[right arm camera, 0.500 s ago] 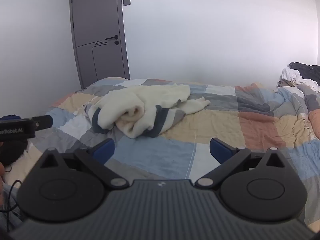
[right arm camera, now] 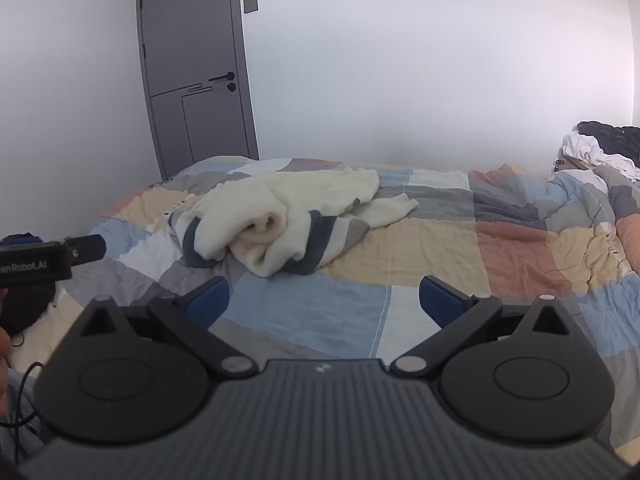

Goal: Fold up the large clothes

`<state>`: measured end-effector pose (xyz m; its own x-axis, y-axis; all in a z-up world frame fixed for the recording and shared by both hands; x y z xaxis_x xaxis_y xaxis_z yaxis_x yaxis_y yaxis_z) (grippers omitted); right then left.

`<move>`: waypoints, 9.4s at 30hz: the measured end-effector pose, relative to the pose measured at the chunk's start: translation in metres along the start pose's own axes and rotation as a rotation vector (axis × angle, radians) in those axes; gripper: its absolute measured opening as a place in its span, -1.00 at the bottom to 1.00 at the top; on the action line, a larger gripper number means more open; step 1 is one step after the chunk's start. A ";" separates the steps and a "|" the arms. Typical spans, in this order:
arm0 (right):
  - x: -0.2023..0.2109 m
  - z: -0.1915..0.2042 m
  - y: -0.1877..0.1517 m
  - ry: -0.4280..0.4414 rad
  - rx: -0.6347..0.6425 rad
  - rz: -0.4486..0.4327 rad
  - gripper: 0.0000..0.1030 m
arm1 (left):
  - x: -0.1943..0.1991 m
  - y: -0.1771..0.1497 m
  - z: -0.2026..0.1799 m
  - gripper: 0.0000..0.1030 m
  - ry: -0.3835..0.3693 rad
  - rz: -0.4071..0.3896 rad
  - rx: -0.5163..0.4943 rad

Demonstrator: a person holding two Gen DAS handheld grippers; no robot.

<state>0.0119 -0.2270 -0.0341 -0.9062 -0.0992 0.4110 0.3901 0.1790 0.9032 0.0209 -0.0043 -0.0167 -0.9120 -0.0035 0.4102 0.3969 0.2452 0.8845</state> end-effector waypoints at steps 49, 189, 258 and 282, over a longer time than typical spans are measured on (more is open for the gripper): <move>-0.007 -0.002 -0.007 -0.017 0.002 0.016 1.00 | -0.004 0.004 0.007 1.00 0.043 0.003 0.021; -0.279 -0.032 -0.040 0.255 -0.483 0.248 0.50 | -0.288 -0.078 0.149 0.37 -0.198 0.473 0.910; -0.236 -0.105 0.264 0.310 -0.280 -0.292 -0.68 | -0.252 0.245 0.023 -0.69 -0.500 -0.022 0.588; -0.591 -0.077 0.087 0.171 -0.267 0.144 -0.65 | -0.626 0.086 0.049 -0.59 -0.254 0.358 0.440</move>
<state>0.5943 -0.2285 -0.1892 -0.8073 -0.2586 0.5305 0.5610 -0.0571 0.8258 0.6205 0.0665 -0.2087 -0.7476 0.3706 0.5512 0.6524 0.5653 0.5048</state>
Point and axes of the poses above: each gripper's, at about its wrist camera, not at the fingertips, and x roughly against the way its jaws point, z to its left, y to its top, the point moved 2 cm from there along -x, roughly the way its jaws point, and after that the axes turned 13 degrees about x, right-handed, at the moved point
